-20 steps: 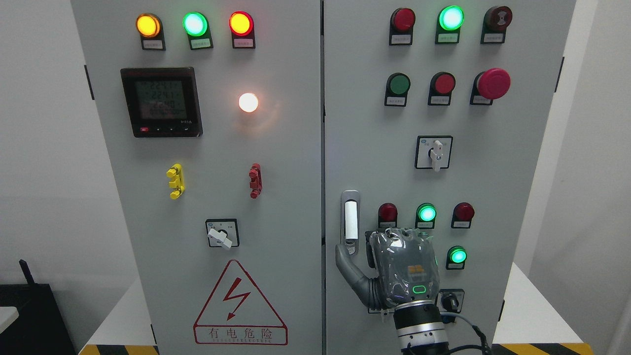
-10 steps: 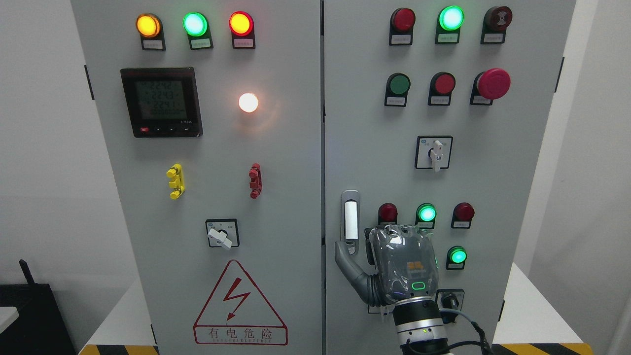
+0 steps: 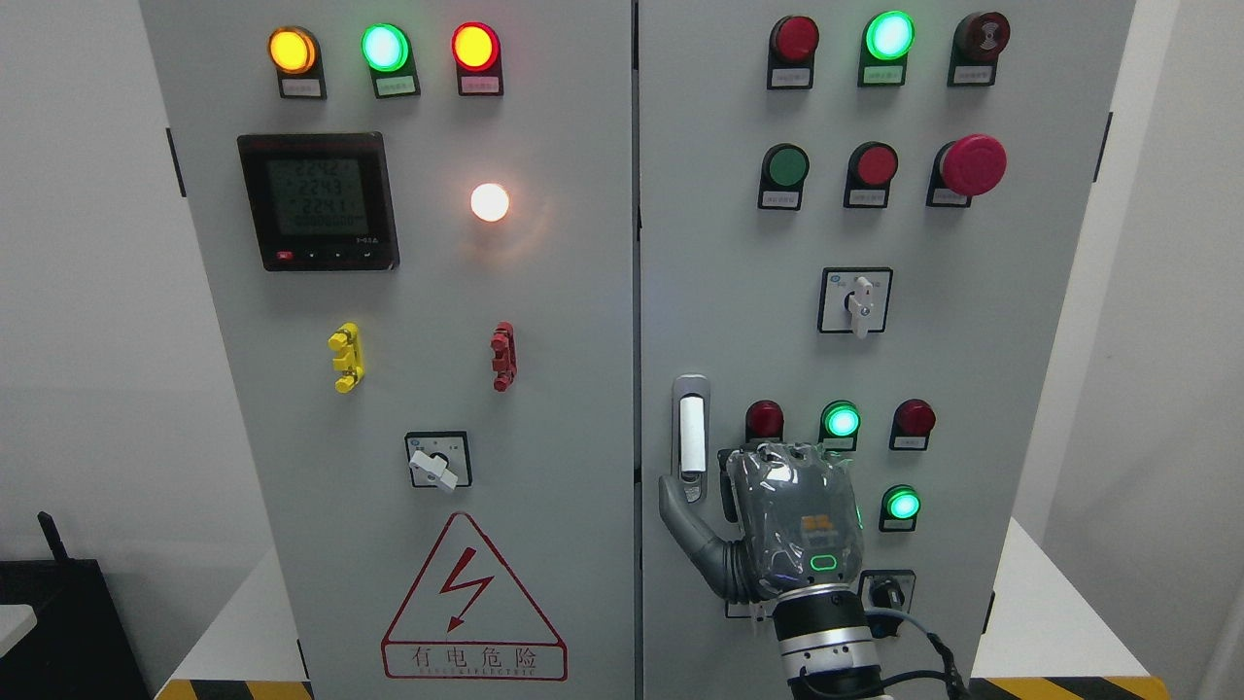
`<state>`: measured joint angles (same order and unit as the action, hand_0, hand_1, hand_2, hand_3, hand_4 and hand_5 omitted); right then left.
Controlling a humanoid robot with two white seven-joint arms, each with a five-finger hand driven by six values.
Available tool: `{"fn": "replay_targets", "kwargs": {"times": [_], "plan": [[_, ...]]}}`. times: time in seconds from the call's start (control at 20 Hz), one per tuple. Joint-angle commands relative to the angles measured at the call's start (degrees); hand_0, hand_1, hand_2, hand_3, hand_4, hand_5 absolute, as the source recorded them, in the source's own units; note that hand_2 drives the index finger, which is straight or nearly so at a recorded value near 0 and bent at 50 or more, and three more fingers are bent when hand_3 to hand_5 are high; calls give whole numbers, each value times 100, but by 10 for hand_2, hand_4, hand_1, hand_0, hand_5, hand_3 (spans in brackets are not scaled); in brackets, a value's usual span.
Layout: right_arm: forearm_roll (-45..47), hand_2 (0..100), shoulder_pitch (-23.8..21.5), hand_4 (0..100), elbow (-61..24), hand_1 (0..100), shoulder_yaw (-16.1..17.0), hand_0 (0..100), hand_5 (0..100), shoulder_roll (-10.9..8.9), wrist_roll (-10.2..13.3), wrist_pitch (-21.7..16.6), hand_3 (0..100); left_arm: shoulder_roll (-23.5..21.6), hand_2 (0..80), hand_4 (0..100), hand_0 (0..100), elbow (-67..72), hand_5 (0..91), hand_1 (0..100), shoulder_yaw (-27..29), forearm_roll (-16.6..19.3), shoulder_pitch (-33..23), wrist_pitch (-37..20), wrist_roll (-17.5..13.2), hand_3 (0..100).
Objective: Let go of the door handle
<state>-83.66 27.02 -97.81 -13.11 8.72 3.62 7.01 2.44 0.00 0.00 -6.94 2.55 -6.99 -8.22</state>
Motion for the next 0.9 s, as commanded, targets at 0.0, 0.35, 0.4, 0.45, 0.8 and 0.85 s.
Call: {"fn": "replay_targets", "kwargs": {"times": [0.0,0.35,0.4,0.45,0.8,0.85], "plan": [[-2,929,22,988,69,0,-7,343,935,7,7,2,1000,2,0,0,120,97,0,389,62,0,0,4,4,0],[-2,932,119,989,130,0,10,349,936,7,7,19,1000,2,0,0,120,97,0,389,62,0,0,-4,4,0],[-2,931,119,989,148,0,10,352,936,7,7,37,1000,2,0,0,120,97,0,389,62,0,0,4,4,0],[-2,932,119,989,148,0,1,357,936,7,7,81,1000,2,0,0,120,97,0,389,62,0,0,4,4,0],[-2,936,110,988,157,37,1,377,939,7,7,107,1000,2,0,0,120,97,0,389,62,0,0,-4,4,0],[-2,937,110,988,165,39,-7,379,940,7,7,125,1000,2,0,0,120,97,0,389,62,0,0,4,4,0]]}}
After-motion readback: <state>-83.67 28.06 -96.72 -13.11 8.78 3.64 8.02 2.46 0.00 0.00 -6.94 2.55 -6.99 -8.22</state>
